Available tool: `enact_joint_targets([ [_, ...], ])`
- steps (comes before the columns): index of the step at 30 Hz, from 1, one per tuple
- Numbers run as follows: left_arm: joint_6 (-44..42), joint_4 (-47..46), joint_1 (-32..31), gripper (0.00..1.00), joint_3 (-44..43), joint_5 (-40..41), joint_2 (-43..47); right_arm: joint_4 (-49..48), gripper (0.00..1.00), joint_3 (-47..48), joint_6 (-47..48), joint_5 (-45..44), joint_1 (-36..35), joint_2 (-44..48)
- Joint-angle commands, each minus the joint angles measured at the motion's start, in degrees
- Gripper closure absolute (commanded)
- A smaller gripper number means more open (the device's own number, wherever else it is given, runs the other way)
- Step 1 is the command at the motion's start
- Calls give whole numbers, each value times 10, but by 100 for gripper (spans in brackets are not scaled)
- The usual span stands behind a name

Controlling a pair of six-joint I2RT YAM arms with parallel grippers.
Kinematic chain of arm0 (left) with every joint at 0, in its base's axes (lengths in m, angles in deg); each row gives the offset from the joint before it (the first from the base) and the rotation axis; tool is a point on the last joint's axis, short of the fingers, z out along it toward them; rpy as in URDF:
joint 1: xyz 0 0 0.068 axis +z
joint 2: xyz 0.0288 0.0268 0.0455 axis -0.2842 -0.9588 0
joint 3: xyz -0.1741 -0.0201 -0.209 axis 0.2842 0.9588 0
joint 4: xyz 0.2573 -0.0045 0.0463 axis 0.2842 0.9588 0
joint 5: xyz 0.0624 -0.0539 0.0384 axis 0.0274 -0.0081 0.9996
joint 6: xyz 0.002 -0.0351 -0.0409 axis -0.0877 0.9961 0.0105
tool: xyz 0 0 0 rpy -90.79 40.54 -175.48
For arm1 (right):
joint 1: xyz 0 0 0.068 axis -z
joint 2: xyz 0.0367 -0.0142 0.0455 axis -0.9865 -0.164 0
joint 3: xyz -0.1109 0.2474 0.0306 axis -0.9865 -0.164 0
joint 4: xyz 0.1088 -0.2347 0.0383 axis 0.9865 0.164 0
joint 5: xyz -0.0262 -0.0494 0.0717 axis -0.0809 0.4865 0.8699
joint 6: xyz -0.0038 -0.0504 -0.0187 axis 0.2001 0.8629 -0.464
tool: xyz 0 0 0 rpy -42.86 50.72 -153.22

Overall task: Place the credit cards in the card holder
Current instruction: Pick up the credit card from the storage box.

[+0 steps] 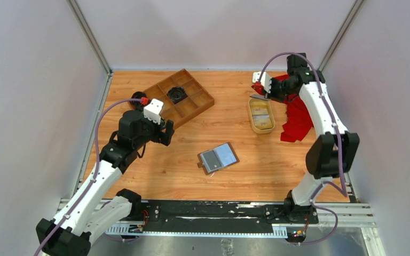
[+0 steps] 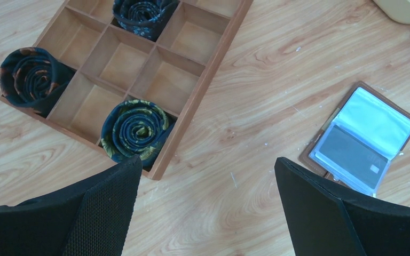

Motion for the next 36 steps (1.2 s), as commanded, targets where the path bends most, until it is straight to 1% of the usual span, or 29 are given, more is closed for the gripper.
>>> enact_joint_targets([
  [1,8,-1,4,0,-4,-10,19,0,100,-65,-119,99,8,102],
  [4,21,-4,3,0,-6,-17,26,-14,100,-122,-179,144,7,171],
  [7,58,-9,4,0,-7,-37,35,-34,100,-161,-257,183,7,230],
  [9,90,-11,3,0,-6,-66,42,-46,100,-181,-305,208,7,259],
  [13,192,-57,3,0,33,-138,74,-84,100,-221,-399,260,5,305],
  [17,310,-123,3,0,88,-190,115,-154,100,-263,-509,303,6,327],
  [21,407,-187,3,0,144,-230,143,-265,100,-332,-628,368,6,339],
  [24,447,-189,-3,0,171,-231,149,-366,100,-386,-709,396,4,343],
  [25,451,-189,-11,0,180,-224,151,-410,100,-407,-736,401,3,342],
  [26,455,-189,-23,0,188,-210,154,-433,100,-420,-759,405,0,338],
  [31,468,-208,-128,0,223,-116,159,-453,100,-445,-789,406,-33,300],
  [36,506,-310,-181,0,285,-66,143,-457,100,-468,-794,393,-61,262],
])
